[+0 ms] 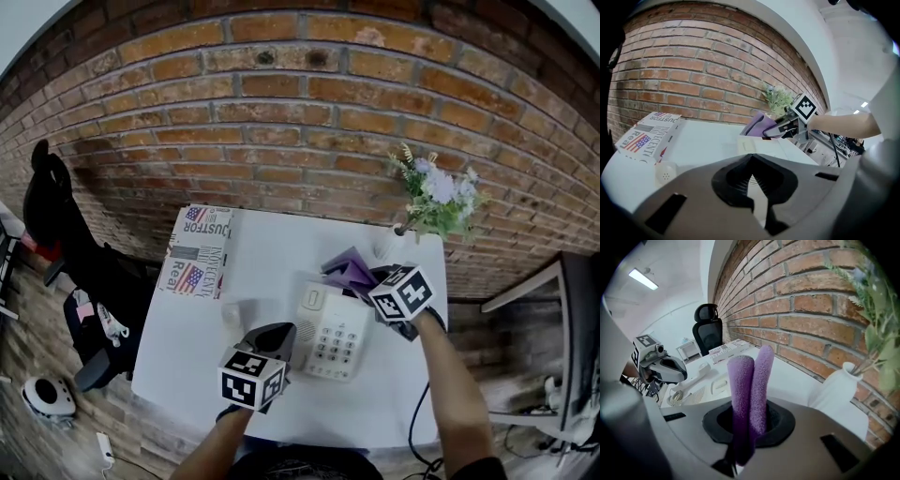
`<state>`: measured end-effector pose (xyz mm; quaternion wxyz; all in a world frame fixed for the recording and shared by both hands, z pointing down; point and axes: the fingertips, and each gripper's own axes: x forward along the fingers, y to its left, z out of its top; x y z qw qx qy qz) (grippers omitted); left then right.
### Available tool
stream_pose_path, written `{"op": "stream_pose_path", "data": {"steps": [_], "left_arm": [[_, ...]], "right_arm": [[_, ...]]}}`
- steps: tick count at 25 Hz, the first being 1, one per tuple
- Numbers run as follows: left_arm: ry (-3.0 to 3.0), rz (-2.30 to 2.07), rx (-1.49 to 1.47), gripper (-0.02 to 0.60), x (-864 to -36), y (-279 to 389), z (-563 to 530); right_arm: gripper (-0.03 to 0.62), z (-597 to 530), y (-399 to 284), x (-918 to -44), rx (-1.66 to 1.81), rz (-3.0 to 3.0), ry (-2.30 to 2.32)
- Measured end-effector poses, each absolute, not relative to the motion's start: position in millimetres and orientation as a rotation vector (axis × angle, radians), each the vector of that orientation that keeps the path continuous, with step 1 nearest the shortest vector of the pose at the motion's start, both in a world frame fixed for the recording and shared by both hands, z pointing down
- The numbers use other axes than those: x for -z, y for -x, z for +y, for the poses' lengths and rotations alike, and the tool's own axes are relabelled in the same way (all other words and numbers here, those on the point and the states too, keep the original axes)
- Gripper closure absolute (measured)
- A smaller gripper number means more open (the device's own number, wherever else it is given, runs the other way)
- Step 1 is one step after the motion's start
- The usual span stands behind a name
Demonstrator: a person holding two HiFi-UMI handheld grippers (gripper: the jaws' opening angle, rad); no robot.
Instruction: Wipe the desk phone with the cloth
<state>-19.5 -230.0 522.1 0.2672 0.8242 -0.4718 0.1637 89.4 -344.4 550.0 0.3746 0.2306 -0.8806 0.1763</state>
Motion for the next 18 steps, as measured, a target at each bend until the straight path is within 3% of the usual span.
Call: {"op": "stream_pose_path", "data": {"steps": [18], "left_arm": [[-2.322,-1.218,-0.414,0.577,-495,7,-230]], "right_arm": [[0.548,-312,-156,-509,-0.445,-2.267,-0.994]]}}
